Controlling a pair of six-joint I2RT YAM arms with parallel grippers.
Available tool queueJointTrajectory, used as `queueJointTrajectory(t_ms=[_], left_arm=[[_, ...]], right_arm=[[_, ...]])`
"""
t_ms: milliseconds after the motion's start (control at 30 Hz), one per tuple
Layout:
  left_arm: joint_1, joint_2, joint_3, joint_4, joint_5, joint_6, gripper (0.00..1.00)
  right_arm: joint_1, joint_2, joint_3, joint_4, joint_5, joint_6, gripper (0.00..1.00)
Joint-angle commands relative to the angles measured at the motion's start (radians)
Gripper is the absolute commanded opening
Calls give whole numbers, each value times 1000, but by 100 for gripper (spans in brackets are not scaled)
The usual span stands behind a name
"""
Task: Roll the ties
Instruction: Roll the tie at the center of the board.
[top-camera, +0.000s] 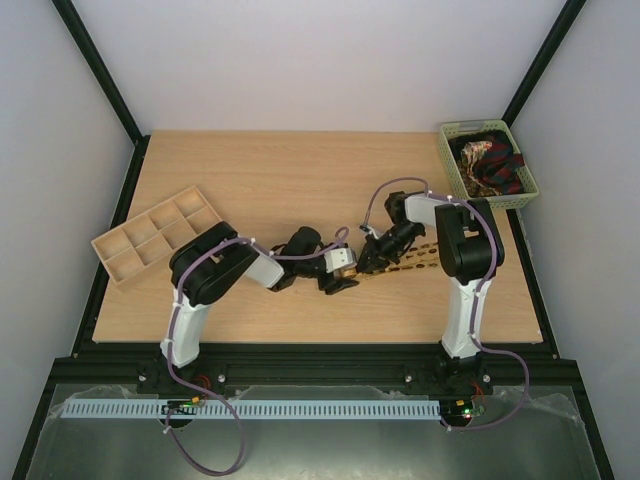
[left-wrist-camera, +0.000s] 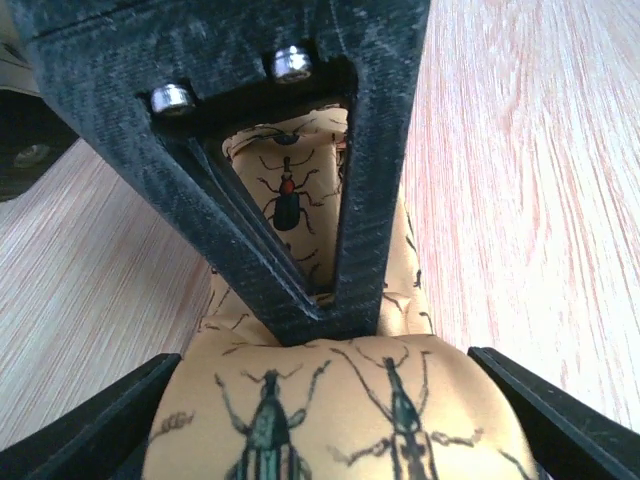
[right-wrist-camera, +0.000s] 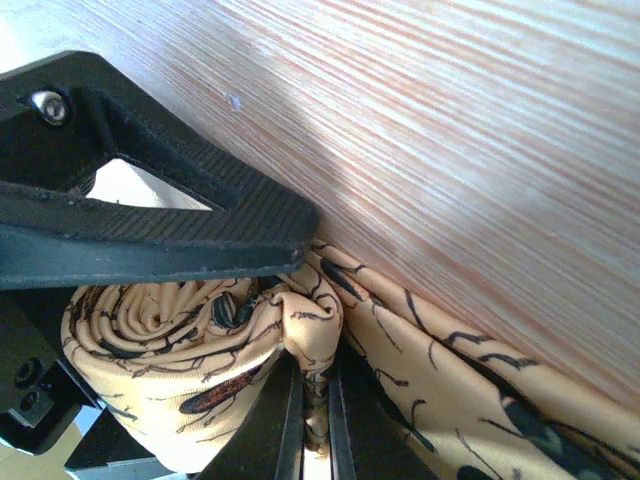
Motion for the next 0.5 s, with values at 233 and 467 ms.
queueJointTrajectory(t_ms=[233,467], left_arm=[[10,45,-41,-246,-54,137,43],[34,40,-34,-320,-4,223,38]], right_arm=[[36,-42,-16,6,-117,-48,1],[37,-16,19,-1,-63,-21,1]])
